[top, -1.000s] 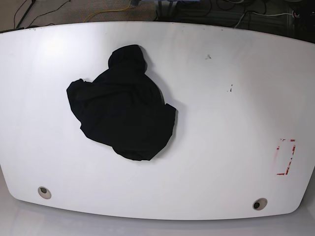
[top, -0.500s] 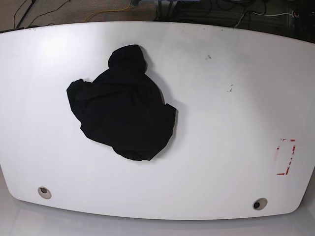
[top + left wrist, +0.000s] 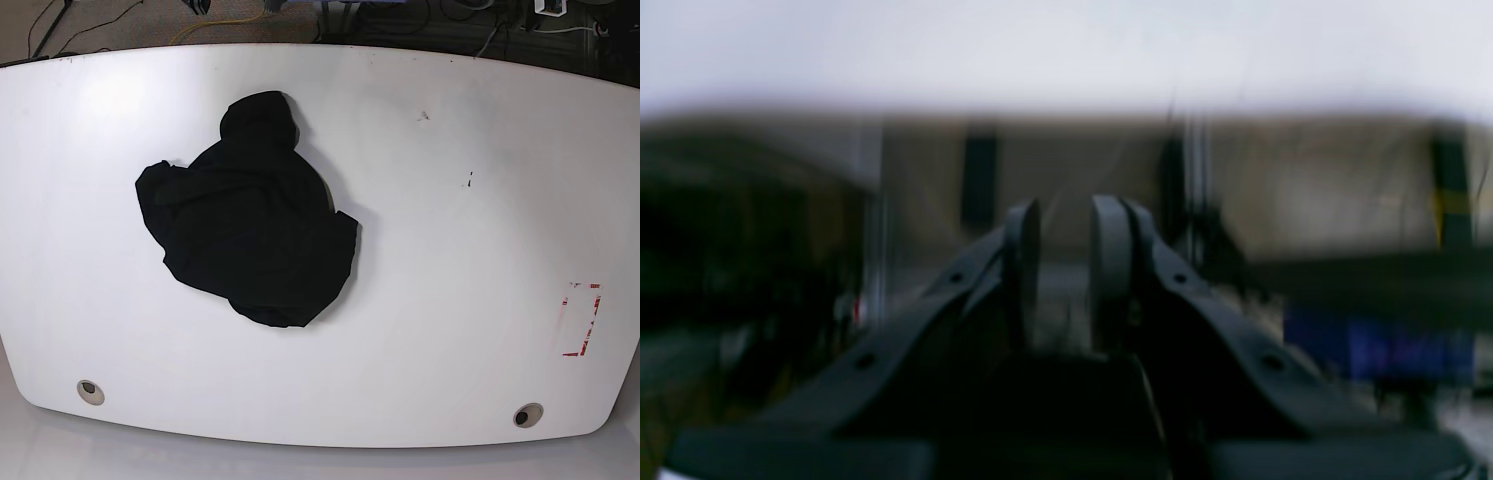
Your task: Layout the t-shirt on the table in an organized manner, then fold the t-shirt properly
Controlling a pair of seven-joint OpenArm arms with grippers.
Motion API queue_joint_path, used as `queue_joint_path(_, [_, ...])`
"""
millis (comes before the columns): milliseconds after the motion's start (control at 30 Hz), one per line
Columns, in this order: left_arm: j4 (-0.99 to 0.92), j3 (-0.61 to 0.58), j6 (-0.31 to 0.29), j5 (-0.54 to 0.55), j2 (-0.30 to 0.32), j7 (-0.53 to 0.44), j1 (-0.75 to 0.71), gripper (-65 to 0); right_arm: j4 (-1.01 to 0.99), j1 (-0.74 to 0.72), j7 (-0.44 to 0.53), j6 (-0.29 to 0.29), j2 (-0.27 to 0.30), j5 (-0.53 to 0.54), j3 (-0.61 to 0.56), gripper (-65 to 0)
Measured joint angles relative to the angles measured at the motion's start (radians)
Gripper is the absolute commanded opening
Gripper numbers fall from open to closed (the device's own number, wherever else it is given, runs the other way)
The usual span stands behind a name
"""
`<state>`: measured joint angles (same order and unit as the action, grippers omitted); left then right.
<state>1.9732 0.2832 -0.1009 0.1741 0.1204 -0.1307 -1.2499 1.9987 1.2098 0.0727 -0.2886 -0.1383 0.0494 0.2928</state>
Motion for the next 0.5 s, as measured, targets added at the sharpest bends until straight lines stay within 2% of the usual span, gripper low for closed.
queue_joint_path(500, [0.0,0.004,0.005,0.0,-0.001,0.011,0.166,-54.0,0.002,-0.201,-0.006,0.0,0.001,-0.008,0.001,-62.9])
